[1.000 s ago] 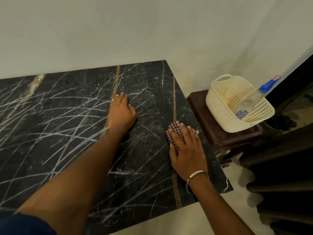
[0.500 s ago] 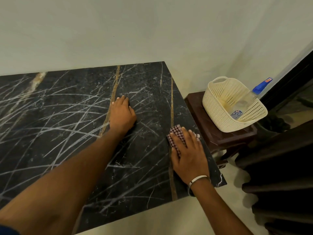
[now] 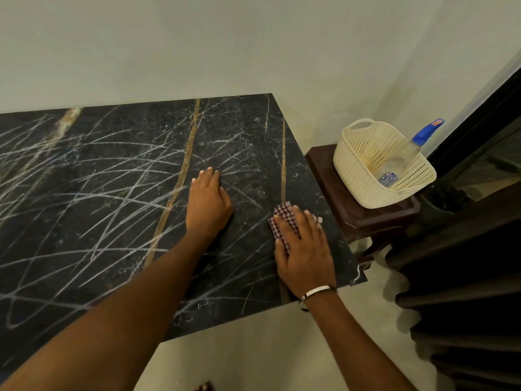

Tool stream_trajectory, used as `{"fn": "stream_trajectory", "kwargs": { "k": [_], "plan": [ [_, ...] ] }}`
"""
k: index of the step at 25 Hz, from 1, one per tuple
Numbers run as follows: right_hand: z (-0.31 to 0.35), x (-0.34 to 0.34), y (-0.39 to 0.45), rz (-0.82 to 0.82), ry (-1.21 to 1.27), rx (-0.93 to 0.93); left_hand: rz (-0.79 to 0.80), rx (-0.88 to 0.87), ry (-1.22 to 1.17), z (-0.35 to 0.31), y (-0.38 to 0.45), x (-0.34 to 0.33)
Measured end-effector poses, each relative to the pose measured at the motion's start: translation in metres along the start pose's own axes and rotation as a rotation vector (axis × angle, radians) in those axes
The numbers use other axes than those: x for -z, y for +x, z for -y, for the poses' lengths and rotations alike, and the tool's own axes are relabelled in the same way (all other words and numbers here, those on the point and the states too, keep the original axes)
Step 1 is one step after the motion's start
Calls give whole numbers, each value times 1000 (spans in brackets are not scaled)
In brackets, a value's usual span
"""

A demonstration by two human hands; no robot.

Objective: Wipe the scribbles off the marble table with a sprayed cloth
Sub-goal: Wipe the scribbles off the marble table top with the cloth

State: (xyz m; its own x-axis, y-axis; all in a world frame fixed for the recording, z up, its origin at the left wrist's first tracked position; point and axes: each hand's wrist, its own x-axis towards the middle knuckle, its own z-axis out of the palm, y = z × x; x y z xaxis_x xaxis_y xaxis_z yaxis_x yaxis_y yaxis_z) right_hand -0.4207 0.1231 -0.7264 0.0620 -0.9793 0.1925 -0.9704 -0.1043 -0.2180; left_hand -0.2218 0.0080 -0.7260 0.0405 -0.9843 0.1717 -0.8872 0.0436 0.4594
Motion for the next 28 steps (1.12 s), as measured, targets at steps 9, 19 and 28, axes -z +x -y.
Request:
{"fn": "stream_trajectory", "kwargs": {
  "k": [9,19,28],
  "plan": [
    [-23,9,-9,-32,-81,-177,-14,15,28,-5,-1,-1],
    [-52,16,-27,-16,-99,-222,-19,12,38,-5,-2,0],
    [-39,21,-49,21,-42,-178,4,-6,12,-1,-1,0]
  ]
}}
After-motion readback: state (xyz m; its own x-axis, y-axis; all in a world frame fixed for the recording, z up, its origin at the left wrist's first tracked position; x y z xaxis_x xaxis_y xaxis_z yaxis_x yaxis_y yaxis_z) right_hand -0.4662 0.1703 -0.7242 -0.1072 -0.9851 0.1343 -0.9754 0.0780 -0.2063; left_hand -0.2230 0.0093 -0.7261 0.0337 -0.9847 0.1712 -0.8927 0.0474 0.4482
